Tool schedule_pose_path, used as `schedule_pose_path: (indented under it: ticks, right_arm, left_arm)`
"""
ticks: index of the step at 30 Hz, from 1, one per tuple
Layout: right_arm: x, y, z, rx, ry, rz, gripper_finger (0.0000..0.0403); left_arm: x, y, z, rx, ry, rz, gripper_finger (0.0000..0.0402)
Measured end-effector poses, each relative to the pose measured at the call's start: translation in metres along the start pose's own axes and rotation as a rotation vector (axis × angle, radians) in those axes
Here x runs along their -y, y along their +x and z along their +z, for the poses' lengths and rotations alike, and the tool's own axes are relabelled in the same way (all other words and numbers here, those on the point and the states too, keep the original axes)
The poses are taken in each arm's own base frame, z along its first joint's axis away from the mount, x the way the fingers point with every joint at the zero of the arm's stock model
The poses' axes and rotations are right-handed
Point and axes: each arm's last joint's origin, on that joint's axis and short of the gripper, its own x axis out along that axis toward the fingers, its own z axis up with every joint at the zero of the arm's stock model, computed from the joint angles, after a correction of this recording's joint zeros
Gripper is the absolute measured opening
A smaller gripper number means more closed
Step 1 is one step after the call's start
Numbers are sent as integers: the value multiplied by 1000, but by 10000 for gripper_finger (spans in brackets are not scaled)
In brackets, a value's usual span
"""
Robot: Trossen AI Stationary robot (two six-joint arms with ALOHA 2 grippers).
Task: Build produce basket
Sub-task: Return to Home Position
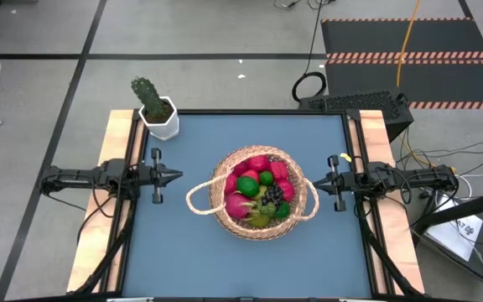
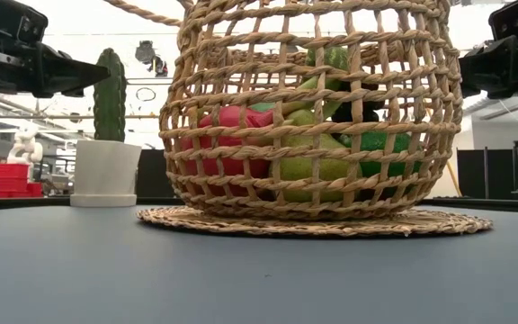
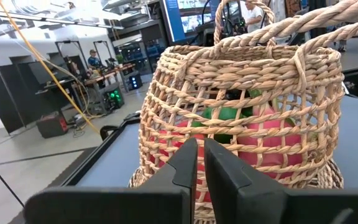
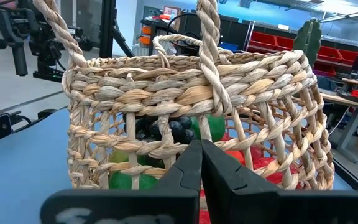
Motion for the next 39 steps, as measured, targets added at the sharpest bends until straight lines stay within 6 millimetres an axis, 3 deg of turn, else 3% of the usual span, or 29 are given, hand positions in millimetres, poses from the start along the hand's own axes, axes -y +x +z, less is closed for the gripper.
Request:
schedule_pose_path:
  ticks: [39]
  right_arm:
    - [0,0,0,0,0,0,0]
  left_arm:
    - [0,0,0,1,0,0,37]
